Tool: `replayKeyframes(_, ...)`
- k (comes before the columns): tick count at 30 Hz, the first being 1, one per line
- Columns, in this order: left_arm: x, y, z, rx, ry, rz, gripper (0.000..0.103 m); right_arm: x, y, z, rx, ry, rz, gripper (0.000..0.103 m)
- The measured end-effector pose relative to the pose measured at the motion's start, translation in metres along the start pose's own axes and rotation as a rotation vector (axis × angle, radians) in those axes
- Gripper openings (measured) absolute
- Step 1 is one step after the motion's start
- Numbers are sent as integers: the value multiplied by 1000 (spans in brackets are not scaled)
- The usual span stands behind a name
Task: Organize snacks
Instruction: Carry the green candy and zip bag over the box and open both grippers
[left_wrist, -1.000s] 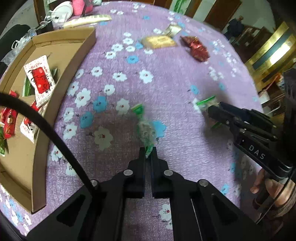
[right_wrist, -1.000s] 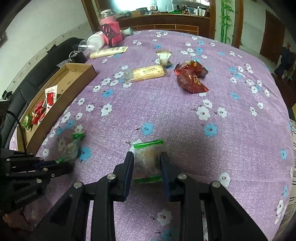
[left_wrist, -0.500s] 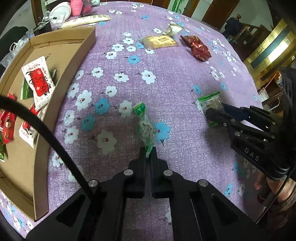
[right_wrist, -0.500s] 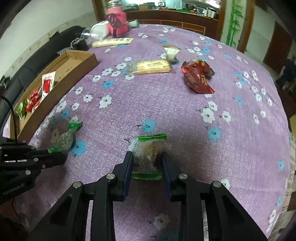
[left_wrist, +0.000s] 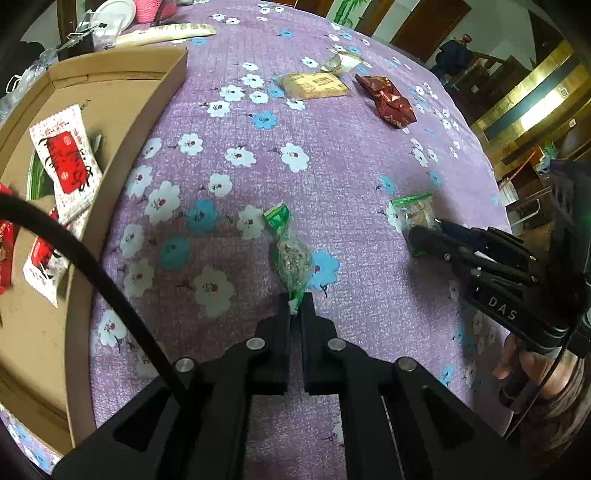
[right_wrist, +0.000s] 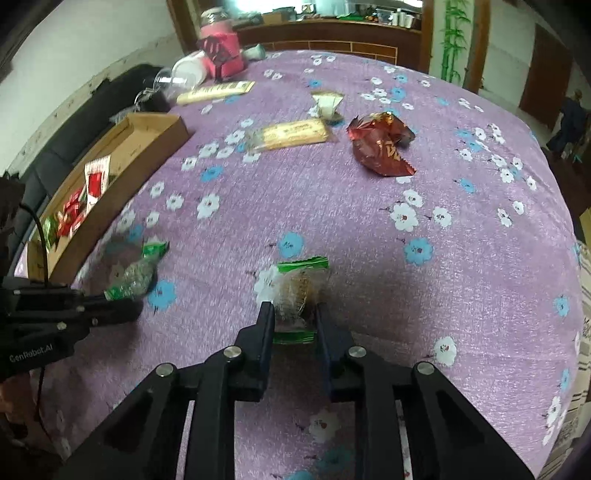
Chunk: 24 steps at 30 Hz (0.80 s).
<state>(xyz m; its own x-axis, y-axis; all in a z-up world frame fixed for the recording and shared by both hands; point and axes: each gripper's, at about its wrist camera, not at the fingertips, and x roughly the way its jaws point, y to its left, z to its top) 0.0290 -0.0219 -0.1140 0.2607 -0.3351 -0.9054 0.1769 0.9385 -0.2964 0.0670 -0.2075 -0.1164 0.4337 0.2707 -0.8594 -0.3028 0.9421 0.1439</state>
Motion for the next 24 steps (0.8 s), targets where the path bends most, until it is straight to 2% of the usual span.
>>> replayKeyframes(2, -2, -2, 1, 7, -5, 10, 13, 2, 0, 2, 0, -3, -2, 43)
replayKeyframes(3, -5, -5, 2, 17, -22, 29, 21, 2, 1, 3, -5, -9, -1, 48)
replayKeyframes(4, -7, -6, 3, 25, -33, 34, 38, 4, 2, 5, -12, -8, -9, 54)
replayKeyframes(6, -11, -8, 6, 29, -65, 47, 61, 7, 5, 6, -32, -6, -6, 61)
replayKeyframes(9, -10, -8, 14, 24, -77, 36, 64, 9, 9, 6, -60, -5, -14, 68)
replayKeyframes(12, -2, -8, 21, 14, -47, 37, 64, 9, 10, 7, -68, -7, -29, 69)
replayKeyframes(15, 7, -11, 24, 17, -19, 59, 64, 11, 12, 9, -95, 5, -58, 63)
replayKeyframes(17, 10, -13, 25, 22, -35, 91, 61, 11, 11, 10, -107, 8, -74, 55)
replayKeyframes(19, 15, -20, 28, 51, -39, 179, 37, 11, 9, 10, -126, 5, -89, 40)
replayKeyframes(21, 20, -28, 31, 88, -34, 275, 21, 10, 5, 10, -126, -1, -92, 31)
replayKeyframes(24, 20, -29, 32, 63, -25, 285, 20, 7, 3, 8, -134, -8, -101, 30)
